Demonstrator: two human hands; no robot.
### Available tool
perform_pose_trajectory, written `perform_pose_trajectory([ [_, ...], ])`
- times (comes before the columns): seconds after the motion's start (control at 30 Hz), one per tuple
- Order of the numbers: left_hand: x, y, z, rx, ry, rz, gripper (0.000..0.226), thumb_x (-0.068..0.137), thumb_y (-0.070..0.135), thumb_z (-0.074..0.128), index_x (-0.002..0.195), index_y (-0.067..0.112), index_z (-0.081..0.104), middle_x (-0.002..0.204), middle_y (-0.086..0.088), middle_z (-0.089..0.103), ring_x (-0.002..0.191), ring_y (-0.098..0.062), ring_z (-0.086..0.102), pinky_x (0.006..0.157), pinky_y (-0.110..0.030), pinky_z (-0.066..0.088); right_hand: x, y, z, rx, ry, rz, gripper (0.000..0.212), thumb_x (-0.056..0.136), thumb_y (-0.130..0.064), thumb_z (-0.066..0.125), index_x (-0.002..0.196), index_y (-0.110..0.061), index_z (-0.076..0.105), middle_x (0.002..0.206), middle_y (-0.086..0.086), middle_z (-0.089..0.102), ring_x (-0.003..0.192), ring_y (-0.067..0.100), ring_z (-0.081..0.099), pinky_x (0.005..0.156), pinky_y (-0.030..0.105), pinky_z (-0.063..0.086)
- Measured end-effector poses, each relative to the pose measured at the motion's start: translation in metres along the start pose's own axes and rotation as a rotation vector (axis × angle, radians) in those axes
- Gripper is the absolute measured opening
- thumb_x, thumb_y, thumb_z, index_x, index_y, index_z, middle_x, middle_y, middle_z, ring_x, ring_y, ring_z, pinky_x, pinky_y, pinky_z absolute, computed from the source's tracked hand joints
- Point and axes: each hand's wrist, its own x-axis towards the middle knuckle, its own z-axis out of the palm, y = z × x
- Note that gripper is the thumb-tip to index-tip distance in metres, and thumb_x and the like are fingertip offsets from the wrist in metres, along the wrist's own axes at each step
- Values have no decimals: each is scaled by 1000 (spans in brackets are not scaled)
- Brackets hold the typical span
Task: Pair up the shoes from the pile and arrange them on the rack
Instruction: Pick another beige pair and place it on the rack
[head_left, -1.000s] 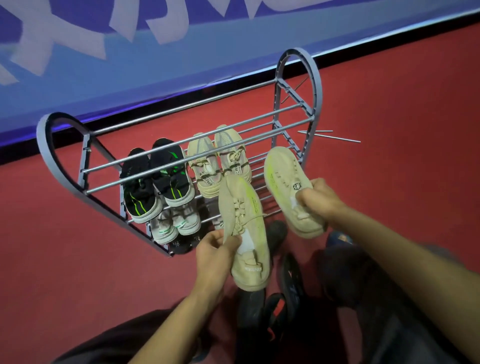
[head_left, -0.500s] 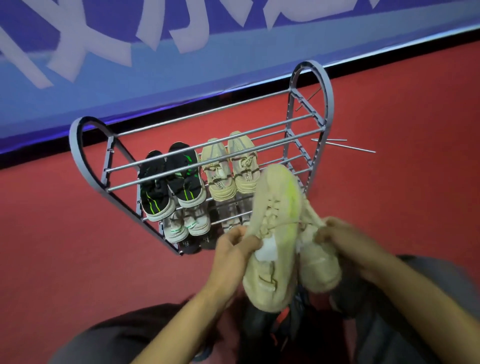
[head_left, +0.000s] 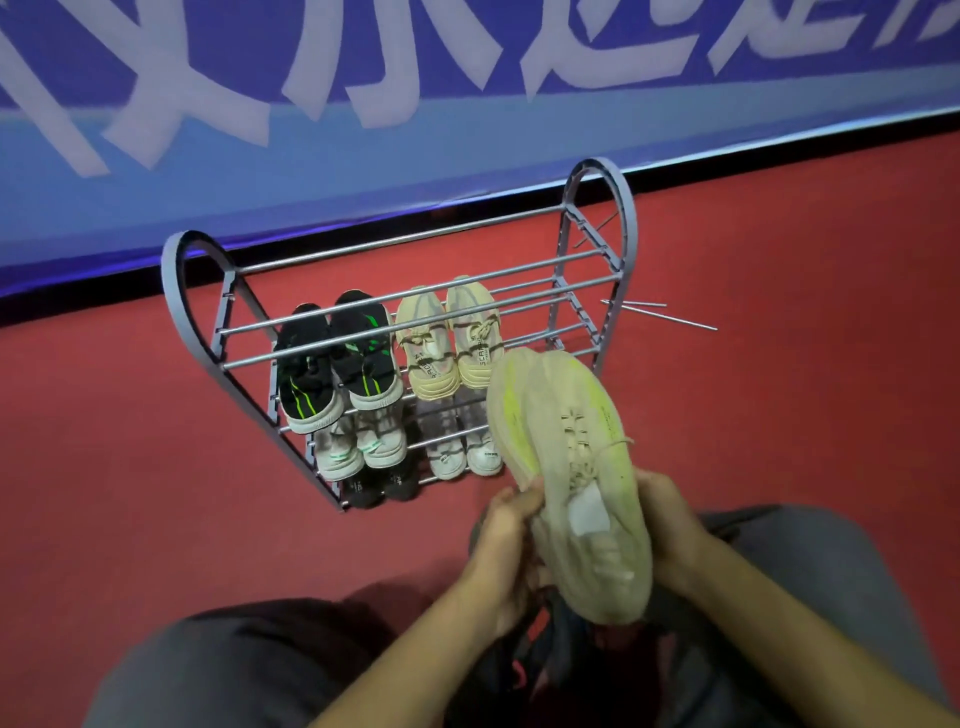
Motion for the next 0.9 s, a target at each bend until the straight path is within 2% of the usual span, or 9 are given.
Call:
perform_pose_trajectory([
  [0.07,3,-6,-2,91,37,40,39,88,36,68,120,14,69,99,-7,77,79,-22,73,61,-30,58,-4,-1,4,61,-58,-30,55,83,-43,66,118,0,69,120,23,62,109,35,62,103,44,47],
  [0.2,18,-22,-12,279,216,165,29,82,52,69,104,33,69,100,4,78,96,-17,75,86,-43,60,-14,6,9,-76,-153,13,64,97,-57,45,131,-7,63,132,16,64,127,31,58,111,46,38],
  [0.3,29,-35,-26,299,299,131,39,69,49,70,104,32,64,101,3,77,94,-16,75,83,-42,61,0,21,-3,-325,6,71,51,78,-36,68,115,0,71,111,22,73,112,37,67,104,53,48],
  [0.37,41,-42,-36,317,345,86,35,69,37,68,103,28,65,101,-3,76,91,-20,75,81,-44,62,15,27,-18,-470,194,86,49,69,-25,63,107,5,71,98,23,75,99,40,71,94,59,53],
  [0.5,75,-39,-60,230,428,-9,12,91,16,66,98,15,58,96,-11,73,80,-23,69,73,-38,59,49,14,-28,-730,308,76,22,88,-14,59,102,1,69,88,16,75,81,29,73,75,39,61],
  [0.6,108,-34,-79,221,548,1,24,92,22,68,103,2,61,100,-19,73,79,-25,67,74,-41,59,98,9,-24,-723,313,14,28,95,-17,57,112,3,65,101,15,72,90,26,69,76,33,58],
  [0.73,147,-17,-103,169,573,74,28,91,29,67,108,8,59,104,-19,72,89,-32,70,86,-55,58,168,9,0,-778,381,-138,24,96,-17,56,119,-7,58,117,12,65,104,25,61,86,31,50],
  [0.8,166,-2,-120,134,550,85,31,94,27,65,115,5,57,97,-12,69,76,-24,66,81,-46,58,197,5,9,-875,380,-200,26,95,-19,58,119,-9,61,119,10,67,108,27,62,95,36,49],
  [0.9,200,19,-145,111,520,106,26,101,23,56,119,4,58,93,-9,66,69,-18,62,67,-36,57,236,-3,18,-977,309,-304,24,93,-21,59,116,-15,55,108,8,68,101,27,64,90,38,50],
])
